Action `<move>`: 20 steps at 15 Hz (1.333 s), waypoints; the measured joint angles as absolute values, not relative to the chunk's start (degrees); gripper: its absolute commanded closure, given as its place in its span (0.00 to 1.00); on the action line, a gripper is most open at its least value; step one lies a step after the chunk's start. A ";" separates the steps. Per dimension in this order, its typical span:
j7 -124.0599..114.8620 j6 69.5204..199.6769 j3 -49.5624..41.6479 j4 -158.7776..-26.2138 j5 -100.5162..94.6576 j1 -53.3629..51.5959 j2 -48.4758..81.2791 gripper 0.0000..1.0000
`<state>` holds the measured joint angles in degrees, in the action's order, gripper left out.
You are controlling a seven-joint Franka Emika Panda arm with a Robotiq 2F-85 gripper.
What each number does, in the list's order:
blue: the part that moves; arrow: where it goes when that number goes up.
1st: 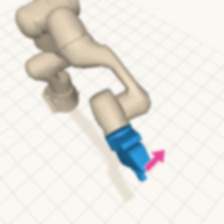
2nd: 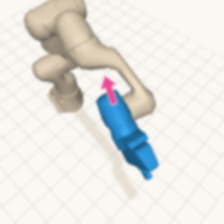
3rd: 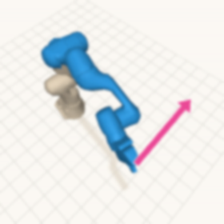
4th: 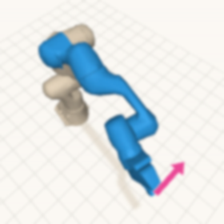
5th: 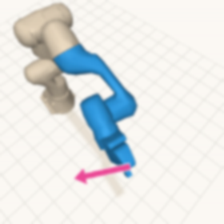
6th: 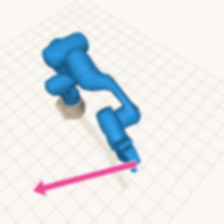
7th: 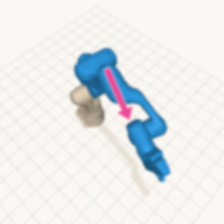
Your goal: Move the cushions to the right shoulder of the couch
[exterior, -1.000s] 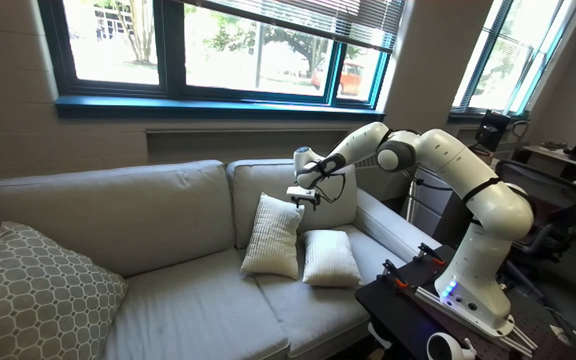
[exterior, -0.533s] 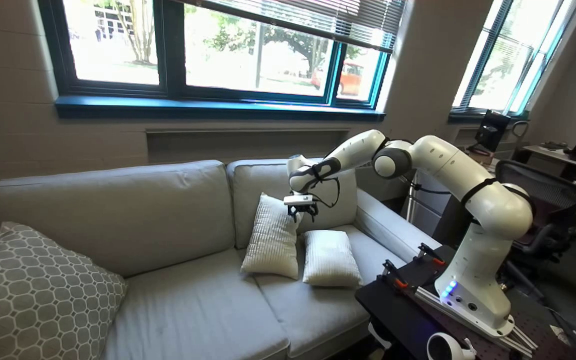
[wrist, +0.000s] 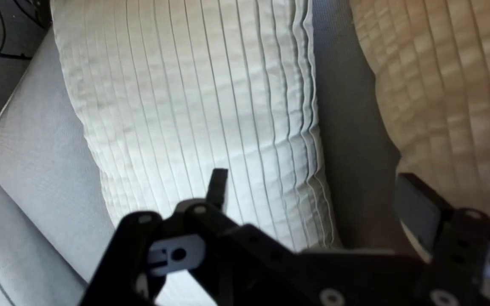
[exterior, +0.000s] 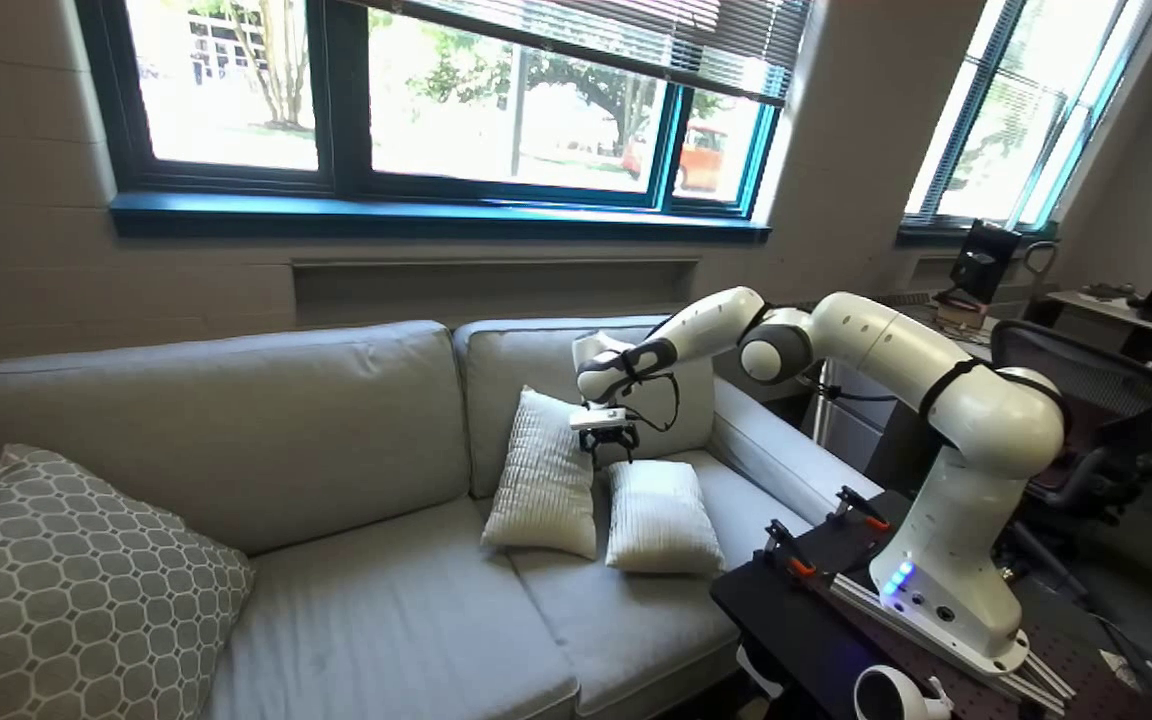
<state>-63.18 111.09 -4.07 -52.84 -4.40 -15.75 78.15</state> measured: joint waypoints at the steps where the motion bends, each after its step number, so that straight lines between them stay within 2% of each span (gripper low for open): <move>1: -63.18 111.08 -4.07 -52.31 -4.40 -15.43 78.70 0.00; 7: -63.23 113.08 -4.13 -52.53 -4.41 -15.44 78.61 0.00; 12: -63.82 111.34 -4.02 -52.55 -4.39 -17.30 85.21 0.00; 17: -65.82 111.80 -4.03 -59.27 -4.50 -19.78 86.57 0.00; 18: -66.29 111.80 -4.13 -60.16 -4.60 -20.12 86.55 0.25; 20: -67.04 111.83 -4.78 -61.50 -5.08 -20.61 86.50 0.33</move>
<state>-67.04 111.83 -4.78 -61.50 -5.08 -20.61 86.50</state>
